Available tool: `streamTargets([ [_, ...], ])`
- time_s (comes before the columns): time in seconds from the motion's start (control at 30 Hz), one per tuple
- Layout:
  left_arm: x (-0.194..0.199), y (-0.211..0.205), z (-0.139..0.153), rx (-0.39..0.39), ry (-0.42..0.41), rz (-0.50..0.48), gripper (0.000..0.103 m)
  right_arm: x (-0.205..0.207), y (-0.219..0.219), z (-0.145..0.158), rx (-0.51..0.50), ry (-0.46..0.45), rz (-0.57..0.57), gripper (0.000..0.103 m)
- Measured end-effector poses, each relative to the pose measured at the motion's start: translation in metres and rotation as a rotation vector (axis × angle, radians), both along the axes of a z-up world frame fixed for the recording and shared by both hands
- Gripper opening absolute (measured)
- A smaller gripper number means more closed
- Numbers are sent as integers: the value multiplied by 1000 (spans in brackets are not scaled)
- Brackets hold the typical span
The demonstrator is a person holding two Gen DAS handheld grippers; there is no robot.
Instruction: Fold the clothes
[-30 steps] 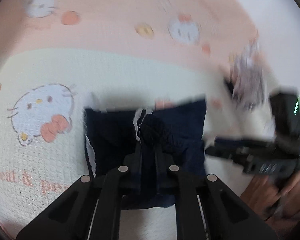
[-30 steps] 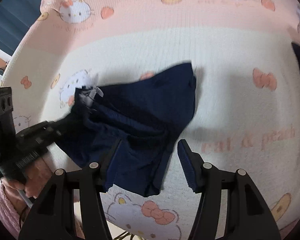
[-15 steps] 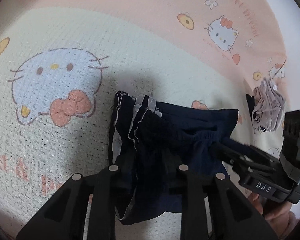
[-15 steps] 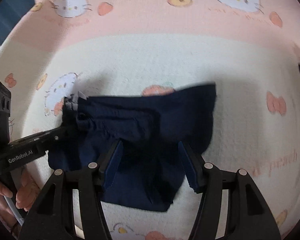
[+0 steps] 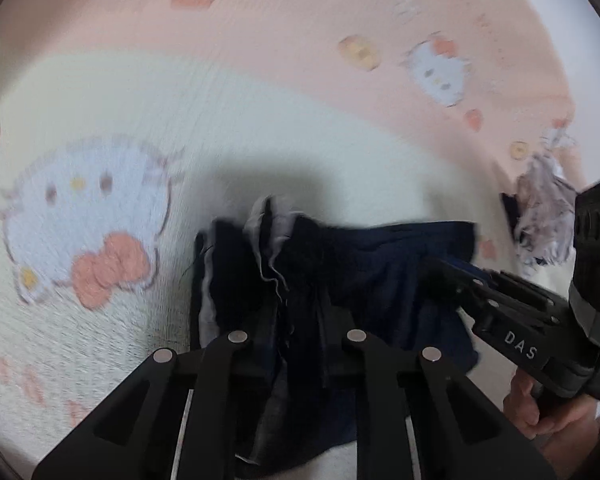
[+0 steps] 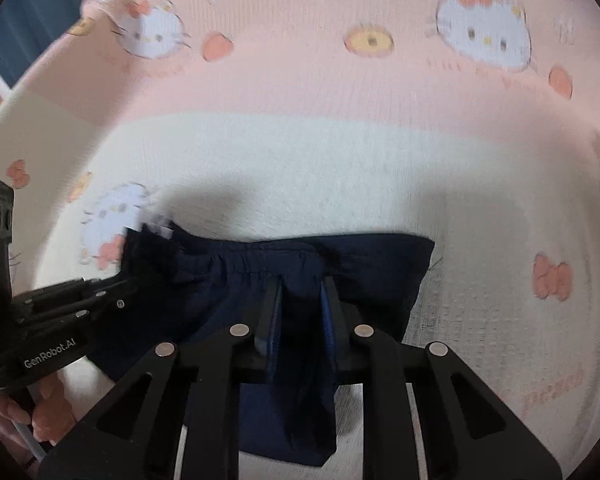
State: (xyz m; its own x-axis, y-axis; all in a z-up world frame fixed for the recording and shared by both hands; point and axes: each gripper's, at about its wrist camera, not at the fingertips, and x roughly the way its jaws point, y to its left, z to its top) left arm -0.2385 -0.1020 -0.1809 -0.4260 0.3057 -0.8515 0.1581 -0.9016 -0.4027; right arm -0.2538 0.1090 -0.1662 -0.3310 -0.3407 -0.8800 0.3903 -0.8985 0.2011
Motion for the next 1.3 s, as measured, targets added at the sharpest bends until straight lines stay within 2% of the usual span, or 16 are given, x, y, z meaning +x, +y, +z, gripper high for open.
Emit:
streamTargets([
  [0.1,4,-12,10,15,-1,37,25,-7,4,-5,-24,-43,-5,28],
  [0.13,8,-16,14,12,12,54,28,-7,6,0,-35,-50,-2,38],
  [0.17,12,-21,19,5,24,69,34,-4,10,8,-47,-30,-10,41],
  [0.2,16,-26,24,-4,34,82,38,0,14,16,-59,-10,-18,41],
  [0.33,20,-20,39,-107,60,80,39,19,22,41,-66,58,-23,43],
  [0.43,16,-4,39,-131,64,27,39,35,13,31,-44,38,40,43],
  [0.53,11,12,33,-178,45,-24,39,40,-5,0,35,1,77,43],
  [0.6,13,12,28,-239,16,-11,39,40,2,-11,40,-7,53,43],
  [0.73,26,6,35,-212,26,32,39,36,18,-20,3,-61,-11,43],
  [0.83,36,2,40,-192,33,65,40,41,23,-7,-19,-36,-18,45],
  [0.87,41,4,41,-209,24,64,41,44,23,-2,-14,-16,-13,45],
  [0.97,53,10,34,-269,-35,56,42,52,15,-9,11,-32,8,47],
  [1.07,49,8,25,-316,-105,80,51,57,14,-27,65,-56,21,47],
  [1.17,56,-12,35,-188,-90,147,53,57,26,-20,71,-52,-4,48],
  [1.23,62,-20,45,-83,-44,177,53,57,36,-9,18,-40,-27,51],
  [1.3,67,-19,49,-70,-29,181,53,56,42,-6,-10,-40,-52,53],
])
